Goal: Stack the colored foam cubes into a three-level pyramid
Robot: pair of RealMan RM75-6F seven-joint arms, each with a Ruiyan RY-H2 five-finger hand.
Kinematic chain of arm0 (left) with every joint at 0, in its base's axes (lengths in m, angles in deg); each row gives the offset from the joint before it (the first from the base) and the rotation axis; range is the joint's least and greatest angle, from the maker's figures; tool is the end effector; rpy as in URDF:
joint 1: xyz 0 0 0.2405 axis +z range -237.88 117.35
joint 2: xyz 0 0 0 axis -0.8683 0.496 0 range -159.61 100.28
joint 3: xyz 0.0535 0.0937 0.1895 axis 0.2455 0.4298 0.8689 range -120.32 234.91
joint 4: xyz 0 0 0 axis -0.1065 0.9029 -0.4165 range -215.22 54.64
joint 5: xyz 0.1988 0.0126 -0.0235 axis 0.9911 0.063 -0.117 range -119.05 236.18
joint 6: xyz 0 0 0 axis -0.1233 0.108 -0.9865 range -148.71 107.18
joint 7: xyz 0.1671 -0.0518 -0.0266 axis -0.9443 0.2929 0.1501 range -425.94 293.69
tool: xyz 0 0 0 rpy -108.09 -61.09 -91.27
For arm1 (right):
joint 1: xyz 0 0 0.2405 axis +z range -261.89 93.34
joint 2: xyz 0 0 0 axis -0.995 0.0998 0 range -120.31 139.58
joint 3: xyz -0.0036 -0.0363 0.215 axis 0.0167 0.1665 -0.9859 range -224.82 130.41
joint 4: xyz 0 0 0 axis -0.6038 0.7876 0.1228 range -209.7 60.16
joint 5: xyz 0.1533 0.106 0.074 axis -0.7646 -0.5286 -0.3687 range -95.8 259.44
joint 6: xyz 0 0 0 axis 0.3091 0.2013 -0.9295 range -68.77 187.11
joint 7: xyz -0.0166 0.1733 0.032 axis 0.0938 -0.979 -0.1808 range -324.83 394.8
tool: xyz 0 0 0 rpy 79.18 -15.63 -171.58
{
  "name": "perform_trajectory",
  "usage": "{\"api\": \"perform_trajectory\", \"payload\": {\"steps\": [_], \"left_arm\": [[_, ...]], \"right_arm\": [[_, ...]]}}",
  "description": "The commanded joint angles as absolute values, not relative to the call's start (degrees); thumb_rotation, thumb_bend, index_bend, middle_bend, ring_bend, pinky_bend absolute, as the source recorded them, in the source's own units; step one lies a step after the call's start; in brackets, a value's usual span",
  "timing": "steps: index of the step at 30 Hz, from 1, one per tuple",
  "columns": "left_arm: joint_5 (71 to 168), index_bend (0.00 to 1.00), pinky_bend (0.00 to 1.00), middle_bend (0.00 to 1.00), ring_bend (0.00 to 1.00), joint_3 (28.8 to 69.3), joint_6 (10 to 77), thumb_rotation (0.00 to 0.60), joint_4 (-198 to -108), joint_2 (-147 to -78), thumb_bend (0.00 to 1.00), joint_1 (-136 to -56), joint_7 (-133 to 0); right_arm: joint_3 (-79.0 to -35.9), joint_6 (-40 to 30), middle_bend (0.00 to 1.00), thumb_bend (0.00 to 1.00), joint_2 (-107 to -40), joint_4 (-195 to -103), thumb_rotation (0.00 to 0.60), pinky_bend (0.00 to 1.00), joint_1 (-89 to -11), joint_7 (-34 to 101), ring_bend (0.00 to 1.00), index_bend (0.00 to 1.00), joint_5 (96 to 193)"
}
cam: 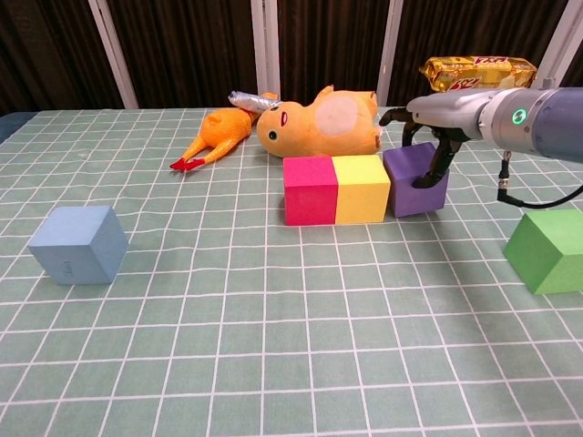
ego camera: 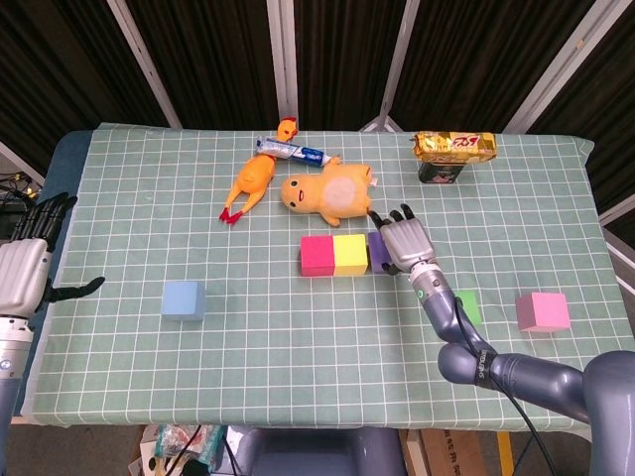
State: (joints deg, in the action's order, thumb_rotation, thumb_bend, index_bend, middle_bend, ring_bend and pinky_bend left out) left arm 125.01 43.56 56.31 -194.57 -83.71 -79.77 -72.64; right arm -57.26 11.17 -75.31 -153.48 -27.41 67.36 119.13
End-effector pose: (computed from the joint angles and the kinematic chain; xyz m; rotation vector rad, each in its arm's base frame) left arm -0.1803 0.2891 0.1834 -1.3021 -0.9896 -1.0828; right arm -0.1133 -0.4106 0.0014 1.8164 -0.9084 0.6562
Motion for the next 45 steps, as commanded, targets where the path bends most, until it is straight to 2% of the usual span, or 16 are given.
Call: {"api": "perform_trajectory", "payload": {"steps": [1,45], "left_arm": [[125.02,0.00,0.00,0.02,0.00,43.56,56.32,0.600,-194.58,-83.71,0.11,-79.76,-72.62],[124.84,0.00,0.00,0.02,0.00,43.40,56.08,0.600,-194.28,-83.48,0.10,-79.73,-72.10]], "right_arm": [[-57.28,11.23,0.35,0.30,-75.42,-153.30,0.600,0.00,-27.32,67.21,0.15,0.00,119.29],[-56.69,12.08,0.36,0.30,-76.76,-152.07,0.600,0.00,-26.71,66.34,0.15,0.00,119.68]]}}
